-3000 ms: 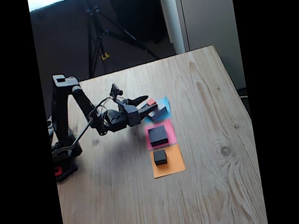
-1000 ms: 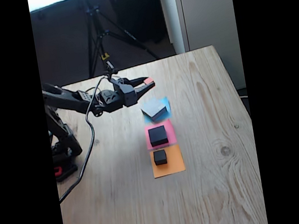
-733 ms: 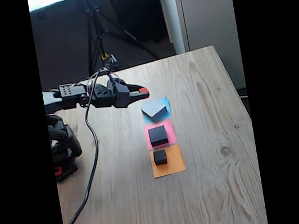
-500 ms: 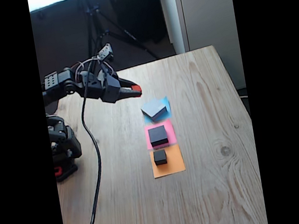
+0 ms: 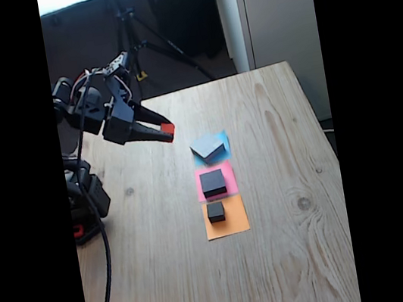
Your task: Tower of hanoi
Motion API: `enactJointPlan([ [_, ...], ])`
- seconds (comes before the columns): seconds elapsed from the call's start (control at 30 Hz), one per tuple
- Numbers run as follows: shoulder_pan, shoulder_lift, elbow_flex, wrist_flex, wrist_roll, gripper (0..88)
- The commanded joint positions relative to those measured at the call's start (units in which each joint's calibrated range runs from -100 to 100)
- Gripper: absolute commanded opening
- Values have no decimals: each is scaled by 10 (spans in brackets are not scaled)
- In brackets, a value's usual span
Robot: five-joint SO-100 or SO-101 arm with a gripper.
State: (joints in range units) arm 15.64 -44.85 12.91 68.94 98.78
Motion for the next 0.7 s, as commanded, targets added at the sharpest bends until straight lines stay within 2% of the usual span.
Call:
enactJointPlan([
  [0.0, 19, -3, -67, 45, 5, 4],
  [0.23, 32, -20, -75, 78, 7, 4],
  [0.3, 32, -25, -61, 77, -8, 4],
  [0.4, 35, -41, 8, 57, 9, 4],
  [0.67, 72, -90, 325, -216, 12, 3],
])
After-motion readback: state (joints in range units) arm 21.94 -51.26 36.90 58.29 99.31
